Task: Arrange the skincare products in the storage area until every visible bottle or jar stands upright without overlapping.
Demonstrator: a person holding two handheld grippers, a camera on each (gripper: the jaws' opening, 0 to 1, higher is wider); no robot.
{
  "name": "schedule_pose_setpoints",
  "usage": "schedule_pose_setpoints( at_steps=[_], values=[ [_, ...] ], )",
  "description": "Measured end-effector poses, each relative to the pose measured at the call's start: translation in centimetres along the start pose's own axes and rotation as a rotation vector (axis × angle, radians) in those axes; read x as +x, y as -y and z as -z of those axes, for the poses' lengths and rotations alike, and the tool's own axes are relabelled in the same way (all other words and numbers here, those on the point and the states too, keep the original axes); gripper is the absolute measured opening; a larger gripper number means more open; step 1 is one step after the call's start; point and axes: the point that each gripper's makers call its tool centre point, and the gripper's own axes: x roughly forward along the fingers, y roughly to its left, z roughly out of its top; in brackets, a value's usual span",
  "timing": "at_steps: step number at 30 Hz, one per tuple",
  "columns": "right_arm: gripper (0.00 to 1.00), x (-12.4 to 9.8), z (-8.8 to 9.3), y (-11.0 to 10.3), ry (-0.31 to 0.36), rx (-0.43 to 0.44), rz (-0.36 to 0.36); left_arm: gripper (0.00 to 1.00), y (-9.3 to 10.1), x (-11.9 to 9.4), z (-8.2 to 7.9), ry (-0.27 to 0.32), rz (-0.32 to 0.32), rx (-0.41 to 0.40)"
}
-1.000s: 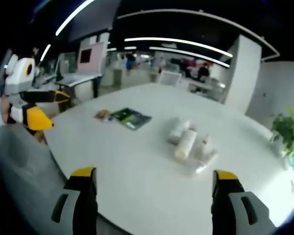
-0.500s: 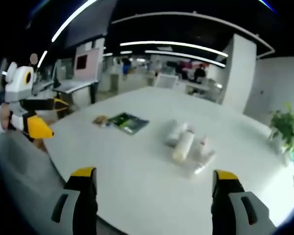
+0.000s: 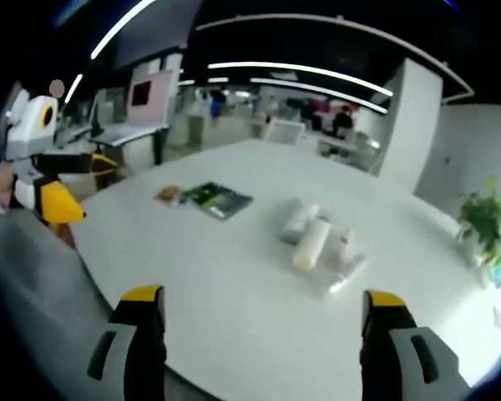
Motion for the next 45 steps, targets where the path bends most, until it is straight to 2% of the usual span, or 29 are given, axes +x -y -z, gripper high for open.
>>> schedule_pose_setpoints(
  at_steps=[11, 15, 18, 21, 24, 37, 43, 45],
  values=[
    [1.0, -0.1, -0.1, -0.4, 0.003, 0.006, -0.016, 0.99, 0.0, 0.0, 0.4, -0.015, 0.0, 0.007],
    [1.0, 0.0, -0.2, -0.9, 0.003, 0.017, -0.041, 0.99, 0.5, -0.1, 0.2, -0.002, 0.027, -0.006],
    [1.0, 0.0, -0.2, -0.7, -0.005, -0.018, -0.029, 0.99, 0.3, -0.1, 0.2, -0.001, 0.018, -0.006],
    [1.0, -0.1, -0.4, -0.8, 0.007, 0.003, -0.041, 0.99, 0.1, -0.1, 0.2, -0.003, 0.013, -0.012],
    [1.0, -0.2, -0.7, -0.5, 0.014, 0.022, -0.04, 0.99, 0.3, 0.0, 0.3, -0.006, 0.024, -0.019],
    [1.0, 0.1, -1.7, 1.8, -0.001, -0.028, -0.013, 0.99, 0.0, -0.1, 0.1, 0.006, 0.021, -0.039],
    [1.0, 0.6, -2.4, 2.7, 0.001, -0.021, -0.048, 0.99, -0.1, -0.1, -0.1, 0.014, 0.018, -0.053],
    [1.0, 0.9, -2.6, 3.2, 0.0, -0.032, -0.04, 0.99, -0.1, -0.1, -0.2, 0.016, 0.017, -0.052]
  ],
)
